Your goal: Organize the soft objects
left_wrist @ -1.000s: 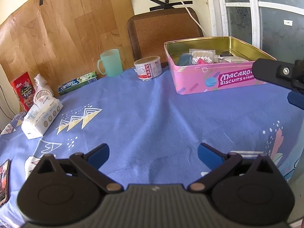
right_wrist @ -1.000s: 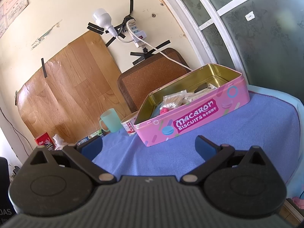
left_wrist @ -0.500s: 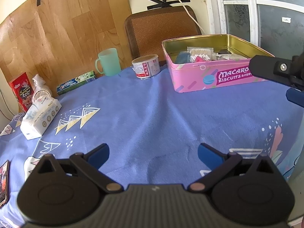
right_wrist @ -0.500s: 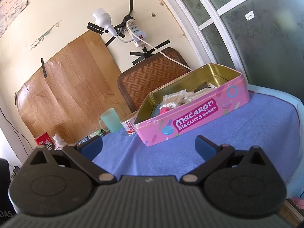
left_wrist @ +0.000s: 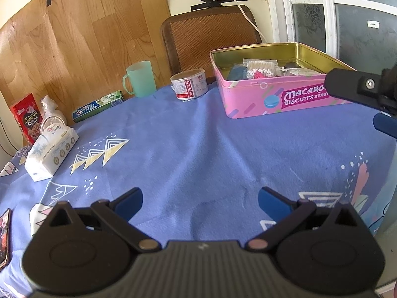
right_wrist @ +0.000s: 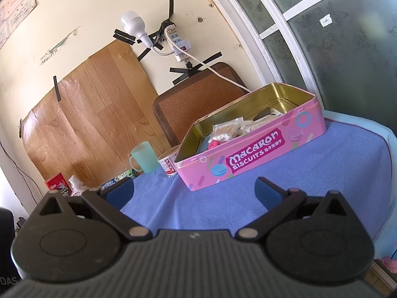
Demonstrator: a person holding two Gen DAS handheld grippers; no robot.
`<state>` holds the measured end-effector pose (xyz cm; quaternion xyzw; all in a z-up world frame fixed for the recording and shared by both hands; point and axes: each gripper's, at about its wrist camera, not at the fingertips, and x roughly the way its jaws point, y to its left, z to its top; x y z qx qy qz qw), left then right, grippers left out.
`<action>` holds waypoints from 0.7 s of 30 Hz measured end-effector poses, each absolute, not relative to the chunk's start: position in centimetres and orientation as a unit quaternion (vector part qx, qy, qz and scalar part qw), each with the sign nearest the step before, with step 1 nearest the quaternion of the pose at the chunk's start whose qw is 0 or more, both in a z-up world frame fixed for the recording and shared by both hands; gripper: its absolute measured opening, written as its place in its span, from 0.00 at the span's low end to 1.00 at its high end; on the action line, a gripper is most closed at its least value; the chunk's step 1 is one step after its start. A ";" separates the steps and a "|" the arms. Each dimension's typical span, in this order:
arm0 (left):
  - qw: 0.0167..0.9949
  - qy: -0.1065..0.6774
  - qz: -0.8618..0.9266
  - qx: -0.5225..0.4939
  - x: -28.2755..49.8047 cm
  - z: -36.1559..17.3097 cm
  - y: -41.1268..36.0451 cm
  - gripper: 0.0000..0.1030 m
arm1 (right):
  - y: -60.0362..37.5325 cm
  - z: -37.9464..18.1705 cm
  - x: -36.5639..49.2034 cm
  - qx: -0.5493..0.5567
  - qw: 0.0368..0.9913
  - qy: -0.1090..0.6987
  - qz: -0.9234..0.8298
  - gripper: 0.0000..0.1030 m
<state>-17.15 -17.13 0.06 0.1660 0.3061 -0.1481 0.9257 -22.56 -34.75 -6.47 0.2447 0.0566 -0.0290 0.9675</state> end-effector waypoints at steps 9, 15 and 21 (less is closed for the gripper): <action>0.924 0.309 -0.149 0.167 -17.1 -0.1 -17.3 1.00 | -34.8 -6.5 -22.6 0.245 0.967 0.057 -0.029 1.00; 0.924 0.309 -0.149 0.166 -17.1 -0.1 -17.3 1.00 | -34.7 -6.5 -22.6 0.245 0.967 0.057 -0.030 1.00; 0.923 0.312 -0.151 0.167 -17.1 -0.2 -17.4 1.00 | -34.7 -6.5 -22.6 0.245 0.967 0.057 -0.029 1.00</action>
